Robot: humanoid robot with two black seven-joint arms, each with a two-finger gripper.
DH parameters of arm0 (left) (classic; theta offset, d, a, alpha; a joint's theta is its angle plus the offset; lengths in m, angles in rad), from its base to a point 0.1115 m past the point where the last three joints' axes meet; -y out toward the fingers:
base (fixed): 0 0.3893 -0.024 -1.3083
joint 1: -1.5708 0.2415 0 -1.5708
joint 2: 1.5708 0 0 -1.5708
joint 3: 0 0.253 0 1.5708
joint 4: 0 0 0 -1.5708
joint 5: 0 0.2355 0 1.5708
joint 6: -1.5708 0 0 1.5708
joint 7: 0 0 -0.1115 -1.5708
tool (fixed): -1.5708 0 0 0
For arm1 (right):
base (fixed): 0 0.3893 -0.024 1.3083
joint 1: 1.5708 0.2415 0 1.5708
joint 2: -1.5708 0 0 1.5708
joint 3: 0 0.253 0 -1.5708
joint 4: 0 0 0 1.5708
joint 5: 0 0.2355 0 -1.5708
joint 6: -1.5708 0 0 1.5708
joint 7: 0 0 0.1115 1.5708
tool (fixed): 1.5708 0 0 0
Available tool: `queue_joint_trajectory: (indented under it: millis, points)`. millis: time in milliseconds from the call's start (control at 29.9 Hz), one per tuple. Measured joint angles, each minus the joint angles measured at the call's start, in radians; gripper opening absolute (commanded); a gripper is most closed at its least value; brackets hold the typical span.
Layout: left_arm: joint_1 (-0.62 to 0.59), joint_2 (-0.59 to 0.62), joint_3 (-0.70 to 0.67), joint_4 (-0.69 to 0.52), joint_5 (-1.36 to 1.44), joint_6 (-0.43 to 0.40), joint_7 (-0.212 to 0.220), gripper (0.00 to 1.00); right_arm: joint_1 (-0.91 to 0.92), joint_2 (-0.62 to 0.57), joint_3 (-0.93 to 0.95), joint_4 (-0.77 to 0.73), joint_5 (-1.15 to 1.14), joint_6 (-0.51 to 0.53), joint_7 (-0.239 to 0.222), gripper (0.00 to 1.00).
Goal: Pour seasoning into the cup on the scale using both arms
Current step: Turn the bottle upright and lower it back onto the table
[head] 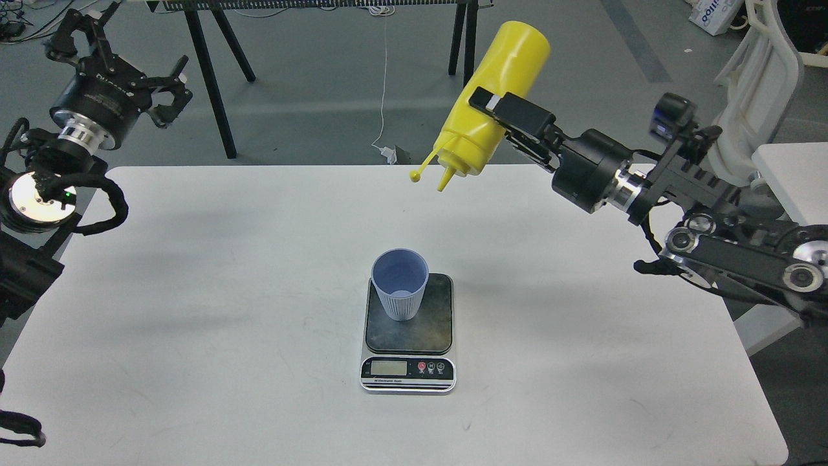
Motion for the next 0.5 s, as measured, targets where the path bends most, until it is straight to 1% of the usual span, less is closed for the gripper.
queue_joint_trajectory:
  millis: [100, 234, 401, 501]
  points:
    - [0.003, 0.013, -0.004, -0.003, -0.002, 0.0, -0.001, 1.0, -0.144, -0.052, 0.134, 0.047, 0.211, 0.064, 0.006, 0.43]
    - [0.004, 0.016, -0.006, -0.004, -0.002, 0.0, -0.001, 1.0, -0.35, -0.06, 0.338, 0.053, 0.413, 0.149, 0.009, 0.42]
    - [0.007, 0.007, -0.003, -0.004, -0.003, 0.0, -0.003, 1.0, -0.62, 0.015, 0.571, 0.038, 0.676, 0.3, 0.004, 0.42]
    - [0.007, -0.011, -0.003, -0.004, -0.005, 0.0, -0.007, 1.0, -0.766, 0.082, 0.669, 0.023, 0.744, 0.412, 0.002, 0.42]
